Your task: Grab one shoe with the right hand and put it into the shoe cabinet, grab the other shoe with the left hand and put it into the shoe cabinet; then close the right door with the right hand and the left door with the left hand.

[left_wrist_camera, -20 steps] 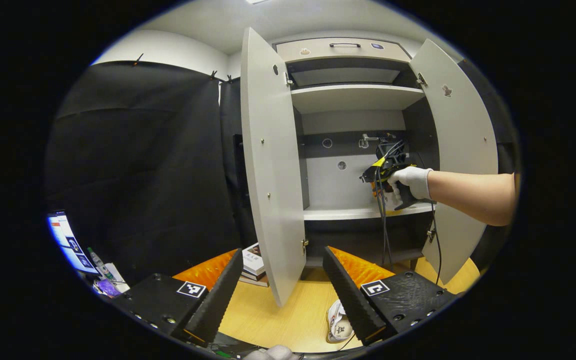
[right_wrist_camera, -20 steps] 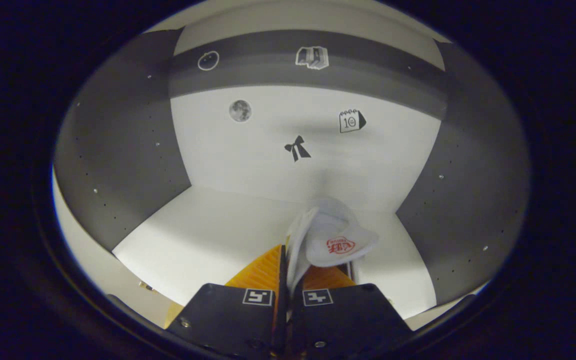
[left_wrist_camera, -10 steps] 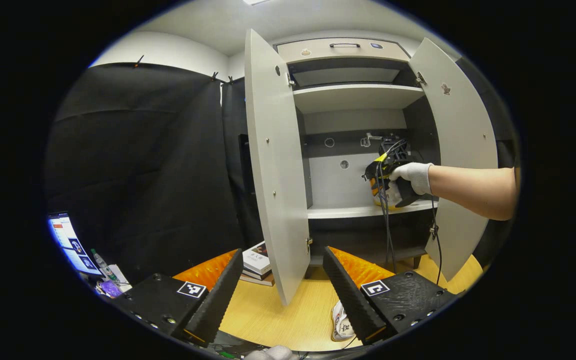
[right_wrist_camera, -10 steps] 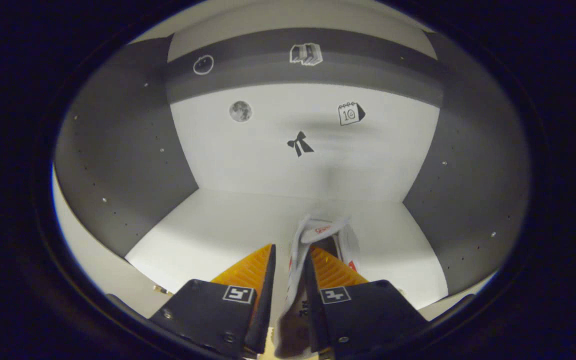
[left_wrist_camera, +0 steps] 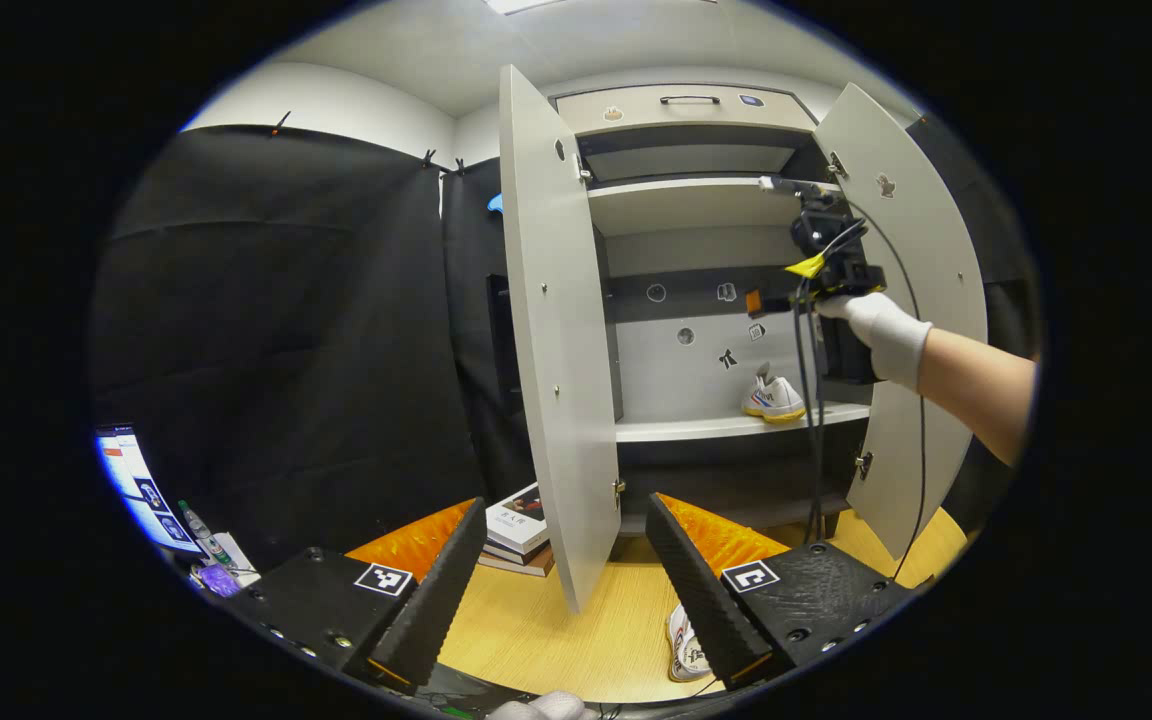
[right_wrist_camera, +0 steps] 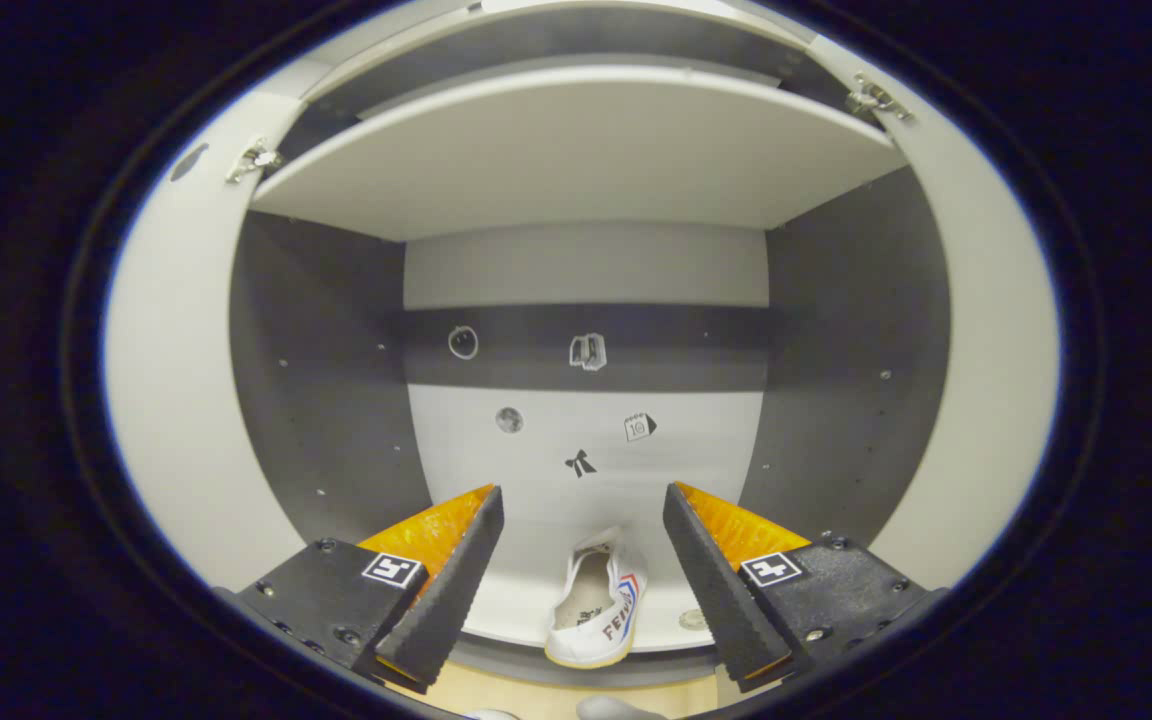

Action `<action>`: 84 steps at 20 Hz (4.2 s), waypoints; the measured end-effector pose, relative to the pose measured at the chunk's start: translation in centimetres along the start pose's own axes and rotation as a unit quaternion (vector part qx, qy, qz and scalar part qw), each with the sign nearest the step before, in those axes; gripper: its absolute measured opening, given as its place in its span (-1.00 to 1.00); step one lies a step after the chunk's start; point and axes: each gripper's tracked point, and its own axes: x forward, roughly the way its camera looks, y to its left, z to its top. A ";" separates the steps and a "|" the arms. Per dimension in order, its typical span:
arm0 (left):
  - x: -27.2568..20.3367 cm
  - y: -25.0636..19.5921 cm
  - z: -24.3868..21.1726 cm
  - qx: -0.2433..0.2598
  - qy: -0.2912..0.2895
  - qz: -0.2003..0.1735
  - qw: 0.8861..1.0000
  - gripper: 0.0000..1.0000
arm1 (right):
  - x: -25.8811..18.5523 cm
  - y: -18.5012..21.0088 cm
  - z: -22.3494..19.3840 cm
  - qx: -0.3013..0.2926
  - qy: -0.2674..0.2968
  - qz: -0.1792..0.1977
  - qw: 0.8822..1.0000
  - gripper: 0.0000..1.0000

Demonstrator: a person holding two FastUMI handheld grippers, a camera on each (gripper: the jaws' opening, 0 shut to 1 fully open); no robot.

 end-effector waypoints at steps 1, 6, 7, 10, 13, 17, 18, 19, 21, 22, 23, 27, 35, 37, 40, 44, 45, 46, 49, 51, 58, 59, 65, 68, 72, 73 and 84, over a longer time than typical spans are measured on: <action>0.0 0.1 -0.1 -0.002 -0.001 -0.003 1.000 0.93 | -1.7 0.4 0.7 0.004 -0.018 0.012 1.000 1.00; -0.3 0.3 0.0 -0.007 -0.008 -0.018 1.000 0.93 | -10.2 -1.0 -0.2 -0.013 -0.050 0.008 0.999 0.94; -0.4 0.2 0.0 -0.007 -0.010 -0.023 1.000 0.93 | -12.1 -1.2 -1.0 -0.006 -0.053 0.010 0.999 0.96; -0.5 -0.3 0.0 -0.011 -0.016 -0.035 0.999 0.93 | -17.7 -1.8 -4.2 0.012 -0.057 0.022 0.998 1.00; -0.5 -1.2 -0.3 -0.002 -0.019 -0.047 0.999 0.93 | -22.4 -3.5 -8.3 0.017 -0.042 0.005 0.999 1.00; -0.2 -2.5 0.1 -0.007 -0.029 -0.064 0.998 0.93 | -27.4 -5.1 -12.8 0.002 -0.030 -0.002 1.000 0.93; -0.2 -2.8 0.1 -0.006 -0.031 -0.068 0.997 0.93 | -28.3 -5.5 -13.7 0.002 -0.025 -0.006 1.000 1.00; -0.2 -3.2 0.1 -0.003 -0.032 -0.073 0.997 0.93 | -28.9 -5.7 -14.3 0.006 -0.019 -0.010 1.000 1.00; 0.2 -4.0 -0.4 0.006 -0.032 -0.085 0.996 0.93 | -29.7 -6.3 -15.0 0.013 -0.008 -0.016 1.000 1.00; 0.5 -4.4 -1.0 0.006 -0.032 -0.090 0.995 0.93 | -30.1 -6.9 -14.8 0.013 -0.007 -0.023 1.000 0.94; 0.9 -5.0 -1.9 0.001 -0.027 -0.096 0.995 0.93 | -30.2 -7.3 -14.6 0.010 -0.007 -0.034 0.999 1.00; 2.0 -8.0 -8.3 -0.005 0.015 -0.133 0.991 0.94 | -30.5 -8.7 -14.3 -0.010 -0.004 -0.061 0.998 0.94; 3.7 -12.0 -25.3 0.054 0.146 -0.183 0.971 0.94 | -32.3 -10.0 -16.7 -0.031 0.048 -0.090 0.994 1.00; 4.3 -13.0 -28.3 0.056 0.178 -0.191 0.964 0.93 | -32.8 -10.3 -17.2 -0.030 0.059 -0.095 0.993 1.00; 6.1 -14.0 -31.7 0.055 0.212 -0.197 0.956 0.94 | -33.2 -10.8 -18.1 -0.027 0.073 -0.103 0.992 0.96; 8.4 -14.9 -33.9 0.057 0.239 -0.191 0.950 0.90 | -32.8 -11.0 -19.9 -0.022 0.098 -0.105 0.989 0.96; 9.1 -15.0 -34.3 0.058 0.243 -0.190 0.950 0.90 | -32.6 -10.9 -20.1 -0.019 0.104 -0.104 0.989 0.96; 9.6 -15.3 -34.4 0.061 0.242 -0.188 0.950 0.90 | -32.4 -11.0 -20.4 -0.018 0.109 -0.103 0.989 1.00; 11.0 -15.7 -34.9 0.066 0.249 -0.188 0.948 0.74 | -31.7 -11.1 -20.6 -0.015 0.113 -0.102 0.988 0.96; 12.0 -16.2 -35.3 0.058 0.257 -0.194 0.945 0.70 | -31.4 -10.8 -20.5 -0.022 0.111 -0.097 0.989 1.00; 13.7 -16.7 -36.0 0.050 0.284 -0.186 0.939 -0.33 | -30.5 -10.9 -20.4 -0.028 0.114 -0.085 0.989 0.96; 13.8 -16.8 -35.8 0.050 0.284 -0.185 0.939 -0.47 | -30.5 -11.1 -20.2 -0.030 0.111 -0.086 0.990 0.96; 13.0 -16.2 -31.6 0.041 0.282 -0.171 0.943 -0.71 | -30.2 -11.1 -18.7 -0.022 0.087 -0.067 0.994 1.00; 13.1 -15.8 -26.6 0.037 0.249 -0.163 0.954 -0.71 | -30.0 -11.0 -18.4 -0.024 0.076 -0.054 0.995 0.96; 13.4 -15.4 -19.7 0.030 0.204 -0.162 0.965 -0.71 | -29.6 -10.5 -18.2 -0.024 0.069 -0.034 0.997 0.96; 13.5 -15.4 -17.8 0.029 0.189 -0.166 0.967 -0.71 | -29.6 -10.3 -18.1 -0.018 0.066 -0.030 0.997 0.96; 22.2 -14.5 -0.7 0.040 0.086 -0.130 0.987 -0.71 | -29.7 -9.1 -17.0 0.007 0.046 0.012 0.999 1.00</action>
